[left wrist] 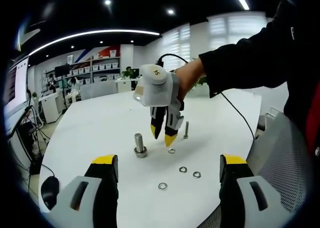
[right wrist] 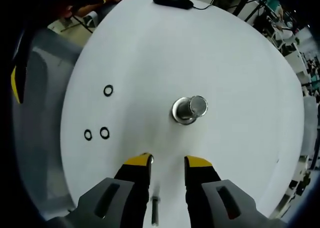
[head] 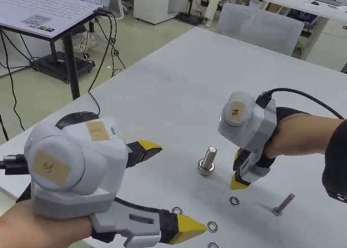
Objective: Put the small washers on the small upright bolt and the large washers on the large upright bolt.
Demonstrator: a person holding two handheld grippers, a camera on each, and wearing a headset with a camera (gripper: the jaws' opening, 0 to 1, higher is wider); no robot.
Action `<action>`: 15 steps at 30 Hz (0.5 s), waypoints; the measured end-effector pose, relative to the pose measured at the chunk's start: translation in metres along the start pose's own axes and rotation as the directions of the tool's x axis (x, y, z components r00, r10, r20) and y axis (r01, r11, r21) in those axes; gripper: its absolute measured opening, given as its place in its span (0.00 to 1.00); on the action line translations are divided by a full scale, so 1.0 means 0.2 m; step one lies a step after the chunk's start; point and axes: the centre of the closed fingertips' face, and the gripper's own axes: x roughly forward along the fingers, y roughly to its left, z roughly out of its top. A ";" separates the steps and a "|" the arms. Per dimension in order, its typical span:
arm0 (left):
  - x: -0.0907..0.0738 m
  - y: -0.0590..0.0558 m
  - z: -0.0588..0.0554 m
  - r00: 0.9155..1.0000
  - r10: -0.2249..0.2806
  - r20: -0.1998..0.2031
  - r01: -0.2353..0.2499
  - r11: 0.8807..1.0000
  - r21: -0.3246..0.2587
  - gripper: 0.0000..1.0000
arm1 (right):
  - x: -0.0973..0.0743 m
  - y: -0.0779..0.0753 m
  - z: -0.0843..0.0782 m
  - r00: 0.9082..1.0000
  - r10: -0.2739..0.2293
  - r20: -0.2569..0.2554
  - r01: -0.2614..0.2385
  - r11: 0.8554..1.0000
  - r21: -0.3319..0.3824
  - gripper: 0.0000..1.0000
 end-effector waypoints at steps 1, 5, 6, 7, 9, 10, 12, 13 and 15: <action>0.00 0.00 0.00 1.000 0.000 0.000 0.000 1.000 0.001 0.83 | 0.00 0.01 0.00 1.000 0.001 0.000 -0.001 1.000 0.000 0.27; 0.00 0.00 0.00 1.000 -0.005 -0.003 0.005 1.000 0.006 0.83 | -0.01 0.09 -0.01 1.000 0.007 0.006 -0.007 1.000 -0.004 0.27; 0.00 0.00 0.00 1.000 -0.005 -0.003 0.005 1.000 0.007 0.83 | -0.01 0.09 -0.01 1.000 0.008 0.008 -0.008 1.000 -0.005 0.27; 0.00 0.00 0.00 1.000 -0.007 -0.003 0.007 1.000 0.008 0.83 | -0.01 0.12 0.00 1.000 0.010 0.011 -0.010 1.000 -0.005 0.27; 0.00 0.00 -0.01 1.000 -0.010 -0.004 0.010 1.000 0.011 0.83 | -0.01 0.15 0.01 1.000 0.015 0.017 -0.015 1.000 -0.009 0.27; 0.00 0.00 -0.01 1.000 -0.010 -0.005 0.011 1.000 0.013 0.83 | -0.01 0.17 0.01 1.000 0.017 0.018 -0.017 1.000 -0.010 0.27; 0.00 -0.01 -0.01 1.000 -0.013 -0.004 0.013 1.000 0.015 0.83 | 0.00 0.19 0.02 1.000 0.020 0.020 -0.020 1.000 -0.015 0.27; 0.00 -0.01 -0.01 1.000 -0.013 -0.004 0.013 1.000 0.017 0.83 | -0.01 0.22 0.03 1.000 0.023 0.021 -0.022 1.000 -0.018 0.27; -0.01 -0.01 -0.01 1.000 -0.015 -0.003 0.015 1.000 0.017 0.83 | 0.00 0.25 0.04 0.999 0.028 0.027 -0.028 0.999 -0.019 0.27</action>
